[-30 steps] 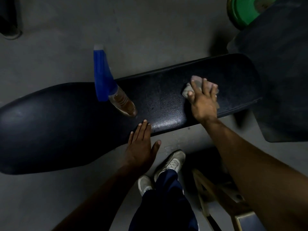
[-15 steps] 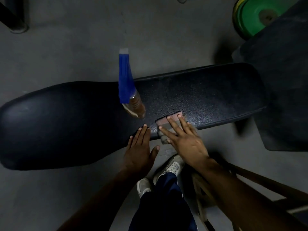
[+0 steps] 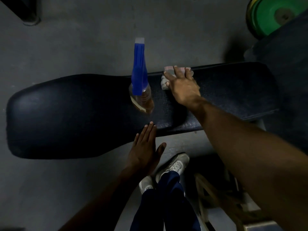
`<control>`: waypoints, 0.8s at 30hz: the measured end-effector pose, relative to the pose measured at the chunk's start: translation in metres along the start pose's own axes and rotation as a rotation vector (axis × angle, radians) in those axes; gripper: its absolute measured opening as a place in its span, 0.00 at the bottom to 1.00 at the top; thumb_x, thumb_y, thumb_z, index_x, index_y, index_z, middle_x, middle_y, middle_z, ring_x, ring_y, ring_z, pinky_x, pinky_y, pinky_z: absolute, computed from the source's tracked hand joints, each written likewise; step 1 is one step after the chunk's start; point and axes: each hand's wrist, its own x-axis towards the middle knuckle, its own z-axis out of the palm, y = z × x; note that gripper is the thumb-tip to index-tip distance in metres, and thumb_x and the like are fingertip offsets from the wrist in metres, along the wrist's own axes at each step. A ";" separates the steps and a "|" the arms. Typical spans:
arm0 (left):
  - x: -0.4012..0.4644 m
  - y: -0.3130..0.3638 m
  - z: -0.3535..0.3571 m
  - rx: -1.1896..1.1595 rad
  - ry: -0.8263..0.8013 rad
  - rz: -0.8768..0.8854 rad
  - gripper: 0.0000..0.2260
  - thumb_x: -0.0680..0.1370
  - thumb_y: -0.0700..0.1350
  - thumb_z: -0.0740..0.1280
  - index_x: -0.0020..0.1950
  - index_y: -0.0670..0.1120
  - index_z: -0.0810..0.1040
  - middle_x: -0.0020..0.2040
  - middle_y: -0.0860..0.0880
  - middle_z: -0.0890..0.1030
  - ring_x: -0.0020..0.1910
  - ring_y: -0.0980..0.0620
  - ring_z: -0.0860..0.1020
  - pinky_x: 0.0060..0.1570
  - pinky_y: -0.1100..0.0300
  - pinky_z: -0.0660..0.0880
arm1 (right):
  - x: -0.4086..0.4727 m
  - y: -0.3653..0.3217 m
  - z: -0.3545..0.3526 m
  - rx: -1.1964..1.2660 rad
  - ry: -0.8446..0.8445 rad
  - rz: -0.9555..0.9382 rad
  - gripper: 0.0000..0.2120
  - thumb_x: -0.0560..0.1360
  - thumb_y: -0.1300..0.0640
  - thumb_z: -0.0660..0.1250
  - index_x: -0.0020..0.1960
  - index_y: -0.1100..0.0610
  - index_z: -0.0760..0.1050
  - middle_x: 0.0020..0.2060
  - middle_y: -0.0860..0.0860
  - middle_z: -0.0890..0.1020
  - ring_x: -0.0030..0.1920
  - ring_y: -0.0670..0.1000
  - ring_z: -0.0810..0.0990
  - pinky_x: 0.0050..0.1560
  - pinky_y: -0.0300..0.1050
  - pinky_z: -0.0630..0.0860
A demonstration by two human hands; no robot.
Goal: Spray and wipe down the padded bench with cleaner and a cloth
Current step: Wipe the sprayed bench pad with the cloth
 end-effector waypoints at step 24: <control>-0.020 0.005 -0.001 -0.021 0.041 -0.069 0.43 0.71 0.69 0.40 0.81 0.48 0.49 0.82 0.51 0.46 0.80 0.54 0.45 0.76 0.54 0.41 | -0.137 0.085 -0.024 0.450 0.382 0.175 0.22 0.85 0.43 0.56 0.77 0.45 0.69 0.81 0.50 0.64 0.79 0.55 0.66 0.75 0.56 0.69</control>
